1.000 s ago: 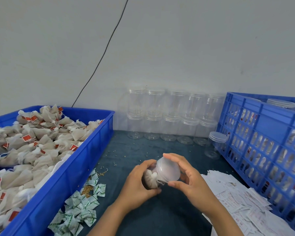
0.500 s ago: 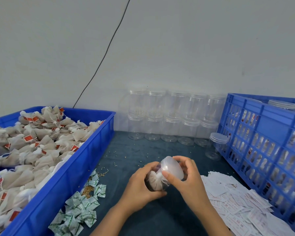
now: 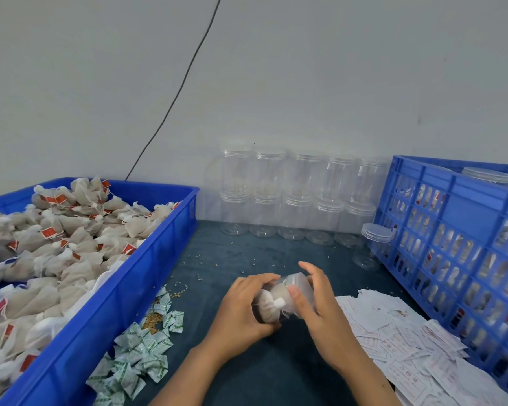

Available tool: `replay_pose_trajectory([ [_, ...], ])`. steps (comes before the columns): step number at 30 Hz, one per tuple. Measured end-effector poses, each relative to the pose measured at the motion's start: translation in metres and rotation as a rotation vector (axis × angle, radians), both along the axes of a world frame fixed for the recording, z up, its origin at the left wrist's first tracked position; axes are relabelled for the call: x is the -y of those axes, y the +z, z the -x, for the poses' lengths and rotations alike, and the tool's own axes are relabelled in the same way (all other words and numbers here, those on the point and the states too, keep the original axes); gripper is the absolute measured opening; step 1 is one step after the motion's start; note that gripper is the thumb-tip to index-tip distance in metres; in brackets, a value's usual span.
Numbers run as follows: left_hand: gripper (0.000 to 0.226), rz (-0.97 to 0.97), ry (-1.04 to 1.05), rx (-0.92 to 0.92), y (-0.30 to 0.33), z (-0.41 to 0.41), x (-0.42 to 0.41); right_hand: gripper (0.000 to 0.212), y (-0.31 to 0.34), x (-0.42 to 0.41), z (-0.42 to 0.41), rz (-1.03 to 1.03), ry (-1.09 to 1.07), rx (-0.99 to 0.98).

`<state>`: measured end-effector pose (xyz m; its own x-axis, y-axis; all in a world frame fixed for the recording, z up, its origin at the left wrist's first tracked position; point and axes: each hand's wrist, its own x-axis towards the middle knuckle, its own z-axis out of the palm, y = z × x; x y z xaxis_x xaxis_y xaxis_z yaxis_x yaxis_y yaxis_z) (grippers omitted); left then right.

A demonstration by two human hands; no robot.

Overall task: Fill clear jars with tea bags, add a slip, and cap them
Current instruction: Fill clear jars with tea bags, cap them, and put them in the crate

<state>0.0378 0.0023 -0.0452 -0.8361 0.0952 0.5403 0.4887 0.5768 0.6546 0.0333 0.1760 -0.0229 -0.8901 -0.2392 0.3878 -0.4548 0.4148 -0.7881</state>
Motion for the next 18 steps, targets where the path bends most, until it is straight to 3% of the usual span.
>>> replay_pose_trajectory([
  [3,0.070,-0.023,0.008,-0.005,-0.0005,0.0002,0.0005,0.048,-0.0003,-0.0024,-0.0014,-0.033,0.154,-0.019],
  [6,0.069,-0.007,0.019,-0.026,-0.0006,0.0002,0.0017,0.039,0.0008,-0.0019,0.0008,-0.143,0.004,-0.071],
  [9,0.070,0.008,0.004,-0.003,-0.0002,0.0013,0.0025,0.062,0.0018,-0.0054,-0.0006,-0.203,-0.051,-0.006],
  [11,0.072,-0.021,-0.036,0.070,-0.0002,0.0034,0.0046,0.065,0.0015,-0.0061,-0.0021,-0.125,0.077,0.002],
  [13,0.073,-0.064,-0.062,0.121,-0.0019,0.0051,0.0074,0.060,0.0033,-0.0048,-0.0046,-0.186,0.145,-0.117],
  [15,0.075,-0.090,-0.065,0.136,-0.0038,0.0058,0.0091,0.051,0.0057,-0.0023,-0.0054,-0.275,0.109,-0.194],
  [18,0.079,-0.074,-0.036,0.126,-0.0050,0.0053,0.0081,0.046,0.0086,0.0039,-0.0063,-0.305,-0.018,-0.151],
])
